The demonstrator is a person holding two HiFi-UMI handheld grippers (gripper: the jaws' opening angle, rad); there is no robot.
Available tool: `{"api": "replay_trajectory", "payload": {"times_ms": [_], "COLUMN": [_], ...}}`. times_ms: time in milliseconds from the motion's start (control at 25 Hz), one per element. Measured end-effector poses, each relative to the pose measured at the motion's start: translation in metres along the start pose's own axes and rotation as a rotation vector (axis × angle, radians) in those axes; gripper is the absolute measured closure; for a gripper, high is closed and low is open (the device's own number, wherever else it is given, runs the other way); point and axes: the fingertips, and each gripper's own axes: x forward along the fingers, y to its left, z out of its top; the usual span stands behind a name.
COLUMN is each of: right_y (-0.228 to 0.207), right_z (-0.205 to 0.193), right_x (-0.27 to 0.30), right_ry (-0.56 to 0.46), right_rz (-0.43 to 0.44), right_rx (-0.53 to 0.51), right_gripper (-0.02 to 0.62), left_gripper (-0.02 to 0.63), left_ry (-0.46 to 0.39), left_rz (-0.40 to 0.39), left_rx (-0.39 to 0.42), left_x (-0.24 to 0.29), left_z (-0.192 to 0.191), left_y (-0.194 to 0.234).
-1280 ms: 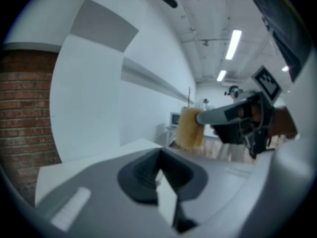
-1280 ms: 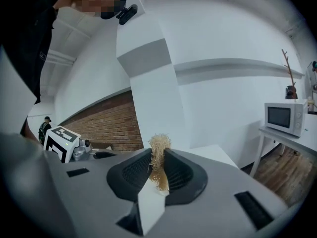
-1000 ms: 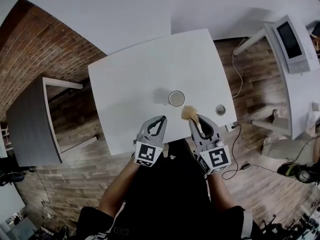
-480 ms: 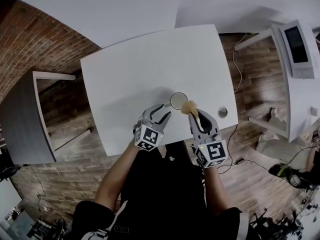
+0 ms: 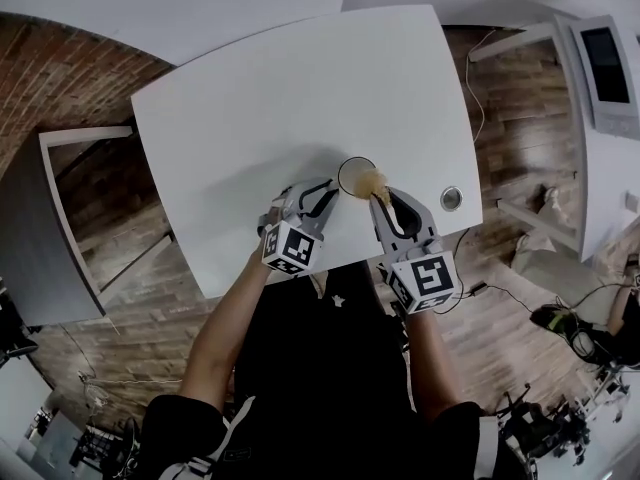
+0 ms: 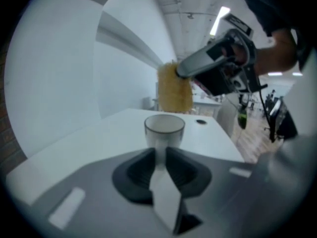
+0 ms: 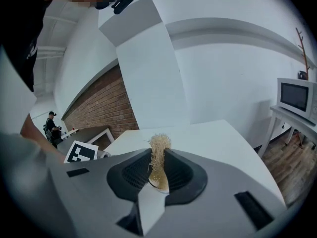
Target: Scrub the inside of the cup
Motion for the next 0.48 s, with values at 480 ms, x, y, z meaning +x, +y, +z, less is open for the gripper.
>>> {"api": "replay_trajectory", "payload": {"times_ms": [480], "right_y": [0.01], "right_z": [-0.026], "right_x": [0.038], "right_ry": [0.104], "right_rz": [0.093], "right_rx": [-0.016], "right_gripper": [0.537], "left_gripper": [0.546], "left_ry": [0.008], "left_rz": [-0.017], "left_rx": [-0.056], "left_x": [-0.009], "left_z": [-0.002], "left_y": [-0.016]}}
